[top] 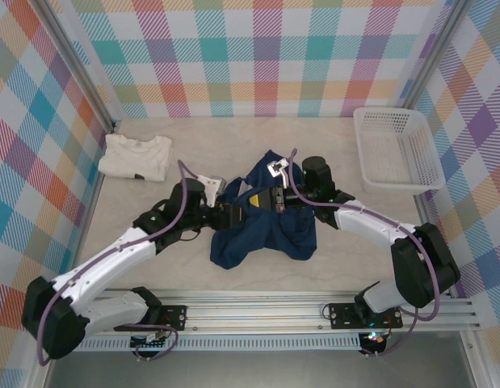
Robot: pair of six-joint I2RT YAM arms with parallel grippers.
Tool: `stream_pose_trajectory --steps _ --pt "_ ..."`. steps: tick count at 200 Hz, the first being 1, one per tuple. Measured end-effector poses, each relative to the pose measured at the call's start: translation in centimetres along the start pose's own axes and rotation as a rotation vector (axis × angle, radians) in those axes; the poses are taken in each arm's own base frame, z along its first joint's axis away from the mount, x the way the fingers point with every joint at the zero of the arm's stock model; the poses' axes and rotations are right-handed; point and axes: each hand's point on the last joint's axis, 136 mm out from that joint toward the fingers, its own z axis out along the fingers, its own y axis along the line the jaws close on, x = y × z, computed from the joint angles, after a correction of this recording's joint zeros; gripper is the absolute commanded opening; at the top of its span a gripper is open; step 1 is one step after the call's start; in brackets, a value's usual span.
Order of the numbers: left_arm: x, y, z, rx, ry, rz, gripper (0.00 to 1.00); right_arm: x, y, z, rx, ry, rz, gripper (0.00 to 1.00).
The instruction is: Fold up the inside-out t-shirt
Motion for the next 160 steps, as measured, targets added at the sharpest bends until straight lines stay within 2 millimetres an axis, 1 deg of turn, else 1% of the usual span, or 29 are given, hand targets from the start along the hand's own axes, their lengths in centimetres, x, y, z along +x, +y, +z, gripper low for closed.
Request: stream_pose_trajectory --steps 14,20,24,31,44,51,69,87,93,103,112,128,144,160 --pt "0.7 0.3 1.5 0.0 0.04 0.006 0.51 0.0 0.0 0.0 0.0 0.0 0.003 0.0" --pt "0.8 0.4 2.1 0.002 0.052 0.008 0.49 0.0 0.0 0.0 -0.001 0.001 0.003 0.0" --pt "0.9 0.5 2.5 0.001 0.057 0.006 0.45 0.0 0.0 0.0 -0.002 0.001 0.003 0.0" --pt "0.9 0.7 3.1 -0.001 0.067 0.006 0.36 0.1 0.1 0.0 -0.005 0.004 0.003 0.0" --pt "0.5 0.7 4.1 0.003 0.063 0.012 0.11 0.2 0.2 -0.1 -0.01 0.01 -0.001 0.0" --pt "0.2 0.5 4.5 0.014 0.059 0.018 0.0 0.2 0.1 -0.4 -0.006 0.012 -0.007 0.0" --pt "-0.9 -0.4 4.9 0.09 0.04 0.014 0.0 0.4 0.1 -1.5 0.014 0.014 -0.034 0.0" --pt "-2.4 -1.8 4.1 0.233 0.008 -0.027 0.0 -0.1 -0.3 -3.6 0.095 -0.017 -0.085 0.04" --pt "-2.9 -2.3 3.4 0.289 -0.01 -0.041 0.0 -0.2 -0.4 -4.2 0.127 -0.028 -0.106 0.06" --pt "-3.2 -3.3 2.2 0.374 -0.028 -0.049 0.0 -0.4 -0.6 -5.0 0.176 -0.041 -0.14 0.1" --pt "-3.3 -4.3 0.9 0.446 -0.038 -0.051 0.0 -0.3 -0.8 -5.4 0.209 -0.042 -0.16 0.11" --pt "-3.1 -6.3 -1.3 0.56 -0.053 -0.031 0.0 0.0 -1.5 -5.6 0.259 -0.034 -0.179 0.18" --pt "-3.0 -7.8 -3.4 0.644 -0.071 0.003 0.0 0.2 -2.3 -5.9 0.302 -0.027 -0.177 0.28" --pt "-3.1 -8.9 -4.8 0.699 -0.085 0.034 0.0 0.3 -2.6 -6.1 0.33 -0.017 -0.185 0.37"
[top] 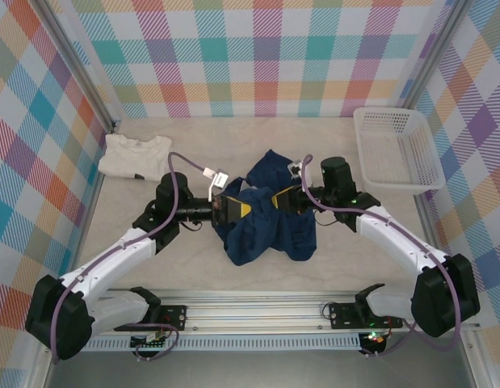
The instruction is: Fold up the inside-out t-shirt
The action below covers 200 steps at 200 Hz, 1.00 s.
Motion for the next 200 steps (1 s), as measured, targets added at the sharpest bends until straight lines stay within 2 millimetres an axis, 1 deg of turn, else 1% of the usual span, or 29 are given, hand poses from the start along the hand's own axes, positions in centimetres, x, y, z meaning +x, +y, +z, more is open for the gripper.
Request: stream_pose_trajectory --steps 10,18,34,49,58,70,84,101,106,110,129,136,140,172,183,200 --pt "-0.2 -0.6 -0.1 0.02 -0.003 0.017 0.0 0.1 -0.1 -0.1 0.013 0.006 -0.01 0.42" --pt "-0.2 -0.7 -0.1 0.025 -0.002 0.02 0.0 0.1 -0.2 -0.2 0.025 0.009 -0.019 0.46" --pt "0.0 -0.5 0.0 0.024 0.009 0.007 0.0 0.4 0.2 -1.0 0.046 0.002 -0.053 0.49" --pt "0.3 0.0 0.2 0.015 0.022 -0.011 0.0 0.4 1.6 -2.3 0.042 -0.034 -0.115 0.49" --pt "0.5 0.2 0.2 0.007 0.03 -0.023 0.0 0.5 3.0 -3.1 0.024 -0.058 -0.158 0.5" --pt "0.7 0.4 0.3 0.001 0.036 -0.031 0.0 0.5 4.6 -3.6 -0.009 -0.079 -0.205 0.52" --pt "0.8 0.5 0.3 -0.003 0.041 -0.037 0.0 0.5 6.2 -3.3 -0.055 -0.083 -0.25 0.52" --pt "0.7 0.5 0.3 -0.007 0.04 -0.038 0.0 1.2 6.6 -1.9 -0.091 -0.044 -0.258 0.52" --pt "0.7 0.5 0.3 -0.007 0.04 -0.037 0.0 1.4 6.5 -1.4 -0.097 -0.029 -0.253 0.51" --pt "0.6 0.5 0.3 -0.007 0.04 -0.037 0.0 1.6 6.4 -1.1 -0.1 -0.018 -0.248 0.48" --pt "0.7 0.6 0.3 -0.012 0.042 -0.039 0.0 2.4 5.3 0.4 -0.096 0.028 -0.217 0.2" --pt "0.8 0.7 0.3 -0.015 0.045 -0.04 0.0 2.5 5.1 0.7 -0.095 0.036 -0.211 0.12" --pt "0.9 0.8 0.3 -0.018 0.046 -0.04 0.0 2.5 5.0 0.8 -0.095 0.038 -0.214 0.1" --pt "1.0 1.3 0.2 -0.044 0.044 -0.036 0.0 2.1 5.3 0.5 -0.099 0.02 -0.22 0.06" --pt "1.1 1.5 0.2 -0.054 0.046 -0.038 0.0 1.8 5.5 0.1 -0.098 0.007 -0.224 0.03" --pt "1.1 1.9 0.2 -0.075 0.043 -0.035 0.0 1.2 5.8 -0.7 -0.106 -0.017 -0.23 0.01"
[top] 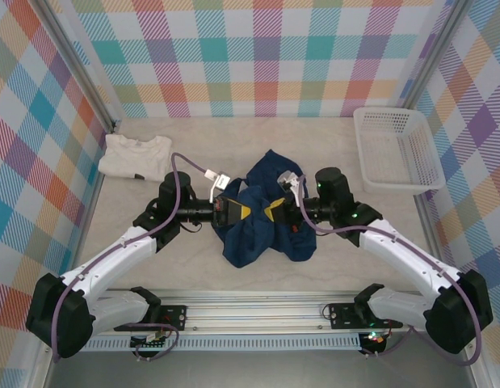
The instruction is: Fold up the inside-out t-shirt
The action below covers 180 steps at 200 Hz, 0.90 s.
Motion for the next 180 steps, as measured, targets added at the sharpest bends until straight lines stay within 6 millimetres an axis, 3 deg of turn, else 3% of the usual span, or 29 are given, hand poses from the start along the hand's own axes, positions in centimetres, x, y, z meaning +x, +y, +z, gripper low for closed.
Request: stream_pose_trajectory --steps 60,70,87,112,126,150,180 --pt "0.3 3.8 -0.4 -0.196 -0.025 -0.023 0.0 -2.3 1.2 -2.6 -0.107 -0.1 0.032 0.01" --pt "0.2 4.5 -0.5 -0.234 -0.031 -0.033 0.09 -2.1 1.6 -2.4 -0.143 -0.102 0.044 0.0" --pt "0.2 5.7 -0.8 -0.3 -0.037 -0.043 0.33 -1.6 1.8 -2.0 -0.188 -0.093 0.073 0.0" --pt "0.4 7.0 -1.5 -0.386 -0.049 -0.065 0.48 -1.4 1.7 -1.5 -0.213 -0.088 0.105 0.0" --pt "0.5 6.8 -2.2 -0.412 -0.057 -0.065 0.52 -1.7 1.5 -1.4 -0.216 -0.097 0.114 0.0" --pt "0.5 4.5 -3.1 -0.403 -0.077 -0.031 0.58 -1.9 1.1 -1.0 -0.219 -0.104 0.131 0.0" --pt "0.6 2.5 -2.1 -0.351 -0.061 -0.031 0.59 -2.1 1.0 -0.8 -0.221 -0.111 0.138 0.0"
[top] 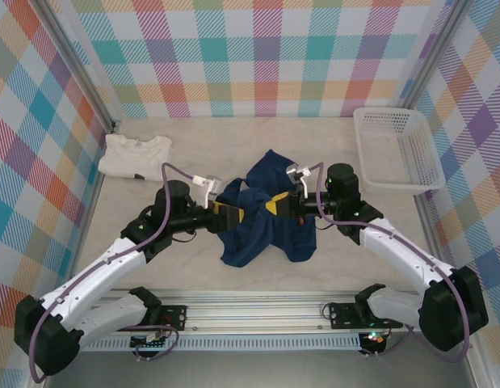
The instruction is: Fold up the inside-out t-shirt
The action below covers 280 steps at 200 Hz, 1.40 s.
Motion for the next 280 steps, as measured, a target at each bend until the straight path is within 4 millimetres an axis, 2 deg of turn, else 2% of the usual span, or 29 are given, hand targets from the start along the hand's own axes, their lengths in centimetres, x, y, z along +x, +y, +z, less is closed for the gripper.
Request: stream_pose_trajectory --steps 39,55,72,101,107,127,148,169,189,206,245,280 --pt "-1.0 0.4 3.5 0.027 0.039 -0.101 0.59 -0.2 0.2 0.1 -0.006 -0.009 -0.011 0.0" --pt "-1.4 0.6 4.7 0.039 0.041 -0.131 0.55 -0.2 0.2 0.2 -0.008 -0.009 -0.014 0.0" --pt "-1.8 0.5 5.7 0.062 0.043 -0.155 0.4 0.2 0.2 0.2 -0.009 -0.005 -0.011 0.0" --pt "-2.3 0.3 7.2 0.113 0.048 -0.19 0.02 0.4 0.0 0.2 -0.003 -0.002 -0.007 0.0" --pt "-2.4 0.2 7.2 0.124 0.046 -0.188 0.0 0.4 -0.2 0.2 0.009 -0.003 -0.008 0.0" --pt "-3.5 -0.6 6.5 0.193 0.01 -0.169 0.0 0.4 -0.7 -0.3 0.071 -0.014 -0.006 0.01" --pt "-4.2 -1.5 4.1 0.264 -0.057 -0.116 0.0 0.2 -1.6 -1.0 0.149 -0.034 0.002 0.04" --pt "-4.5 -3.8 1.4 0.356 -0.122 -0.028 0.0 0.5 -2.4 -1.2 0.186 -0.041 0.013 0.06" --pt "-4.6 -5.8 -0.2 0.439 -0.144 0.046 0.0 1.4 -2.8 -1.2 0.194 -0.03 0.03 0.09" --pt "-4.4 -6.7 -0.8 0.484 -0.14 0.087 0.0 1.6 -2.9 -1.2 0.196 -0.02 0.032 0.15" --pt "-3.5 -7.3 -1.5 0.522 -0.121 0.157 0.0 2.4 -3.0 -1.7 0.237 0.024 -0.002 0.32" --pt "-3.2 -7.4 -1.7 0.532 -0.114 0.195 0.0 1.6 -2.3 -2.5 0.268 0.023 -0.088 0.41"
